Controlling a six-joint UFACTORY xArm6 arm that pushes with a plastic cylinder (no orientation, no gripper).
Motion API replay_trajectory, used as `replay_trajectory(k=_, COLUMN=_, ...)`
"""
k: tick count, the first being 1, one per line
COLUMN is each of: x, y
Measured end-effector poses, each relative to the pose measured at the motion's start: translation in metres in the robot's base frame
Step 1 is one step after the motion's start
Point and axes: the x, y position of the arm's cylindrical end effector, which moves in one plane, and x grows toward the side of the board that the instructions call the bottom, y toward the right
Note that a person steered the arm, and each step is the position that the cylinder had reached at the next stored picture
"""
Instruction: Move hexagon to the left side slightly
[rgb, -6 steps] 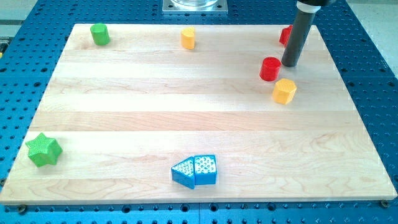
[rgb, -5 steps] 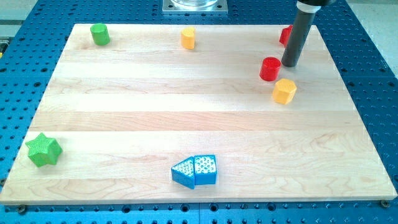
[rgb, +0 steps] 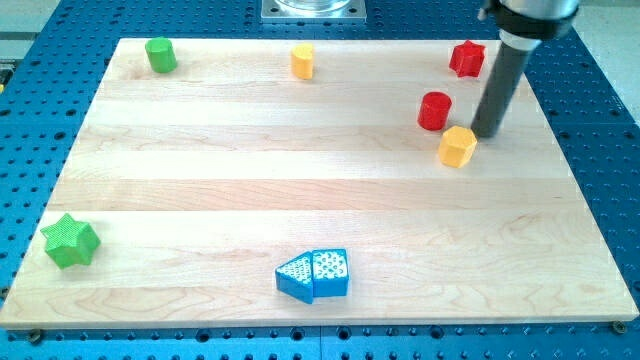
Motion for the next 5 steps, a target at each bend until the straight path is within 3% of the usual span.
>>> replay_trajectory(k=1, x=0.019, y=0.016)
replay_trajectory(k=4, x=0.03, y=-0.111)
replay_trajectory(k=5, x=0.03, y=-0.083)
